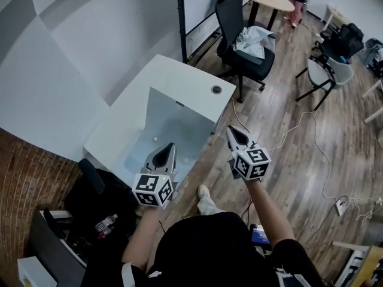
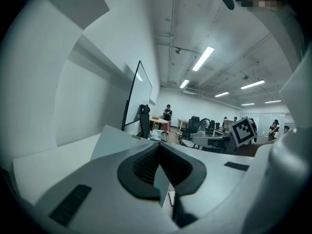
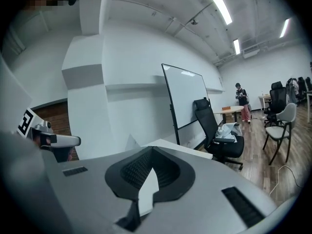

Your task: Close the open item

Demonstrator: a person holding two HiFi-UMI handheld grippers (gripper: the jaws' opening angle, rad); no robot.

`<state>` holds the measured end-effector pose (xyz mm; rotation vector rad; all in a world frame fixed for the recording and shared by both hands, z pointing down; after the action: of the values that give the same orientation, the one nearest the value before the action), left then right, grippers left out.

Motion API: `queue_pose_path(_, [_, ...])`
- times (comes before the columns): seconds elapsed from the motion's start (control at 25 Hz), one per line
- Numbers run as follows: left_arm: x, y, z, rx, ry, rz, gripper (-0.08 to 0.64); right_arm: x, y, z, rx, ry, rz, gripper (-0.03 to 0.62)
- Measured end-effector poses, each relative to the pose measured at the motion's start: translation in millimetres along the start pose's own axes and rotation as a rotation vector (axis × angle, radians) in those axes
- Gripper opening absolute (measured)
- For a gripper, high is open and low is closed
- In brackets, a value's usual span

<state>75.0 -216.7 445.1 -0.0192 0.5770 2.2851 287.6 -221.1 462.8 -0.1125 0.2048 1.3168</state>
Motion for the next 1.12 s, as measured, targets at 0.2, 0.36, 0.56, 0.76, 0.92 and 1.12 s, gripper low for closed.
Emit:
queue_pose_path(0.2, [-18.9, 4.8, -0.6, 0.003, 0.008, -0.013, 0.009, -19.0, -12.1, 7.6, -0.005, 0.019, -0.022, 0.037])
queue_pose_path(0.36, [-27.6, 14.3, 1.9, 0.011, 0.011, -0.035, 0.009, -36.2, -16.8, 15.5, -0.013, 0.031, -0.043, 0.037])
queue_pose_path(0.56, [-37.3, 29.1, 4.5, 0.03, 0.018, -0.071, 0.009, -60.6, -20.4, 23.1, -0.01, 0.056, -0.077, 0.037])
queue_pose_path(0.76, [-43.0, 42.8, 1.2, 0.042, 0.009, -0.107, 0.009, -83.4, -20.3, 27.1, 0.004, 0.079, -0.118, 0.037])
queue_pose_path(0.92, [-43.8, 58.2, -0.3, 0.053, -0.003, -0.142, 0.009, -101.1, -14.5, 32.8, 0.029, 0.101, -0.163, 0.037])
queue_pose_path(1.12, [-46.4, 62.9, -3.8, 0.058, -0.021, -0.16, 0.009, -111.3, -7.4, 33.8, 0.049, 0.111, -0.213, 0.037])
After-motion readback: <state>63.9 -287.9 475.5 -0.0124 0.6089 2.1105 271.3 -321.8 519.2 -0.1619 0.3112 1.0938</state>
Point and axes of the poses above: the fingertips, and each gripper's own axes: x backward along the fingers, y to its left, z out of its underside, the point moved 1 cm from there along x, backward along the fingers, and after that the axes turned 13 degrees about x, right-handed, at the moved point
